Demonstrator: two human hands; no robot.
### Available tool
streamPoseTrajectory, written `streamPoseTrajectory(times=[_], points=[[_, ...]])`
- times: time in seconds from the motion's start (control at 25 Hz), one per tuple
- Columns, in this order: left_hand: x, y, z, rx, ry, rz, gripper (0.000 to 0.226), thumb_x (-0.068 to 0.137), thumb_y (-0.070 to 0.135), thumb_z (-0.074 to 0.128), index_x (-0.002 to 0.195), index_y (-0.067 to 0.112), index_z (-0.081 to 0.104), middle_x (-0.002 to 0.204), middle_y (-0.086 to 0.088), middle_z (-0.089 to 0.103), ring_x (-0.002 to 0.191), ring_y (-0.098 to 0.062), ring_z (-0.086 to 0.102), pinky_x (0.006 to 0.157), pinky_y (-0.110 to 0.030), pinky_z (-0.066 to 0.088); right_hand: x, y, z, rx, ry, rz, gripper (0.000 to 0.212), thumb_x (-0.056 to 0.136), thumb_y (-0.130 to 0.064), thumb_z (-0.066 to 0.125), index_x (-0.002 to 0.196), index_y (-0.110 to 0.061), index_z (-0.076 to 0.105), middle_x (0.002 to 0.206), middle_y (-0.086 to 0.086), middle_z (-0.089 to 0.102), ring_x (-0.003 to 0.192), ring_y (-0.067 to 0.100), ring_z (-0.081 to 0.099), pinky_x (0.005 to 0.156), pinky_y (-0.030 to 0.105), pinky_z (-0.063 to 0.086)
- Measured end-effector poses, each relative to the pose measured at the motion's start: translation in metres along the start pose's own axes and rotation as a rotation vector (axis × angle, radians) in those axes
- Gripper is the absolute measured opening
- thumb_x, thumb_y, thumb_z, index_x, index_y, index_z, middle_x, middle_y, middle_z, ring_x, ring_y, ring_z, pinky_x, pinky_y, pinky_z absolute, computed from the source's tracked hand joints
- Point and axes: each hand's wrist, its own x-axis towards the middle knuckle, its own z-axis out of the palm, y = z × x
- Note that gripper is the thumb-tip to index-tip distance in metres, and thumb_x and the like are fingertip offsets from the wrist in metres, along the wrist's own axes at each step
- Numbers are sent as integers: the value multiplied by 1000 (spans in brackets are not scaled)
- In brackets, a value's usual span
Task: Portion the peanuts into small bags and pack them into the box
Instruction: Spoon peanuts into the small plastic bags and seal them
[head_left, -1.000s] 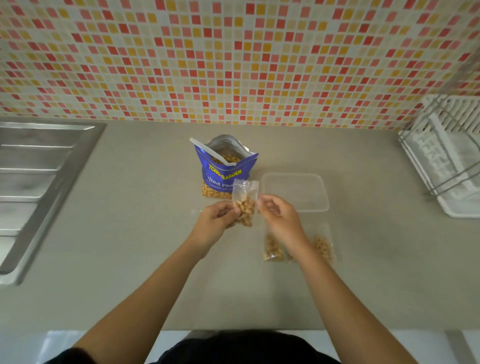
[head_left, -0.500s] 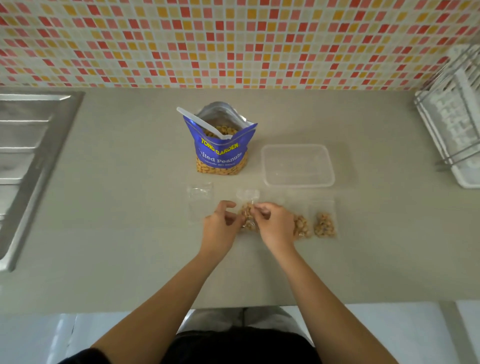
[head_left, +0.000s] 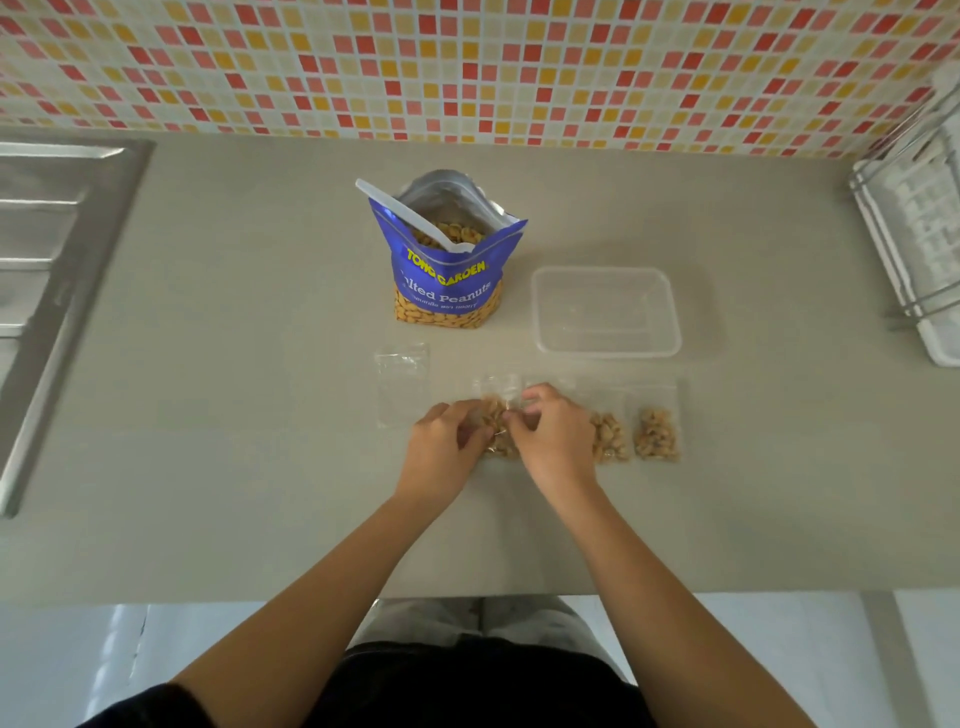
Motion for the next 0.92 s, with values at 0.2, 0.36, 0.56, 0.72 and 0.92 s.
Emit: streamPoseTrajectory(times=[0.2, 0.36, 0.56, 0.72, 0.92], points=[[16, -15, -38, 13, 136, 35, 28, 84, 8, 63, 112, 4, 65, 102, -15, 62, 73, -16, 58, 71, -5, 39, -1, -19, 3, -58, 49, -208, 28, 83, -18, 61, 109, -9, 61, 105, 12, 65, 88, 31, 65, 80, 39, 51], [39, -51, -84, 173, 162, 8, 30, 85, 9, 62, 115, 7, 64, 112, -15, 63, 91, -30, 63, 83, -27, 49, -3, -52, 30, -85, -77, -269, 29, 86, -19, 56, 114, -9, 60, 107, 14, 64, 95, 34, 62, 82, 39, 49], [60, -63, -98, 317, 36, 103, 32, 85, 12, 63, 116, 8, 63, 119, -14, 64, 103, -34, 59, 93, -31, 42, 4, -81, 63, -150, -167, -169, 45, 86, -30, 60, 121, -3, 49, 119, 17, 52, 108, 35, 53, 86, 39, 41], [74, -57, -91, 304, -62, 154, 40, 83, 18, 66, 121, 6, 59, 115, -17, 64, 101, -34, 58, 92, -28, 35, 10, -77, 73, -162, -168, -124, 54, 80, -28, 69, 123, -5, 47, 124, 16, 46, 111, 34, 51, 91, 37, 38], [82, -47, -96, 152, -132, 28, 34, 83, 11, 64, 117, 8, 59, 102, -12, 64, 91, -24, 58, 82, -19, 41, 9, -71, 77, -73, -140, -137, 54, 78, -27, 71, 122, -4, 49, 121, 17, 47, 109, 35, 50, 88, 38, 39]])
